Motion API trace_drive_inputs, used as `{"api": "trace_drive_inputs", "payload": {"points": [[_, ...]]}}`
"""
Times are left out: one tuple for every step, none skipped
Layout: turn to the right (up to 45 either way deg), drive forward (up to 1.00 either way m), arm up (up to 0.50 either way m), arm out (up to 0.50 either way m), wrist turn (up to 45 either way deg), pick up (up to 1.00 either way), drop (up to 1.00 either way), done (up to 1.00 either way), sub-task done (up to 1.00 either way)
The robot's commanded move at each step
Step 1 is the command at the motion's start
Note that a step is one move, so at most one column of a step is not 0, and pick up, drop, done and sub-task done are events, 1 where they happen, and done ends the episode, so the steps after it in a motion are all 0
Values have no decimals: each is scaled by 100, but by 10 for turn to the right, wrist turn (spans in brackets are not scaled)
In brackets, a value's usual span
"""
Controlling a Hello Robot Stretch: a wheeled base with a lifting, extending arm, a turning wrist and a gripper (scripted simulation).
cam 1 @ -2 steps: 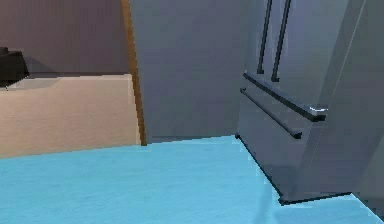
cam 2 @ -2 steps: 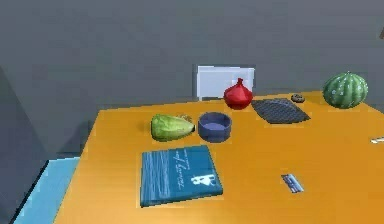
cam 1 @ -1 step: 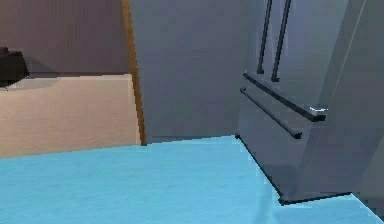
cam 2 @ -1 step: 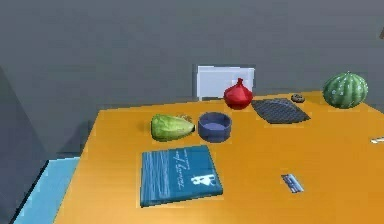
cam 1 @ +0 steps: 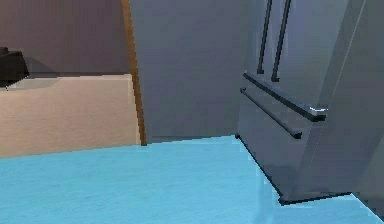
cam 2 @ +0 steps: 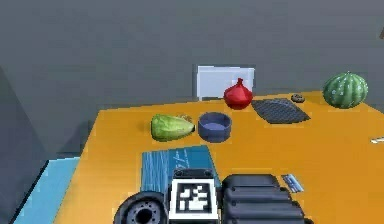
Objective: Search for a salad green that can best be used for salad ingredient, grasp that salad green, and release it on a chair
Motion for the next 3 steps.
{"api": "trace_drive_inputs", "payload": {"points": [[0, 0, 0, 48, 0, 0, 0, 0, 0], [0, 0, 0, 0, 450, 0, 0, 0, 0], [0, 0, 0, 0, 450, 0, 0, 0, 0]]}}
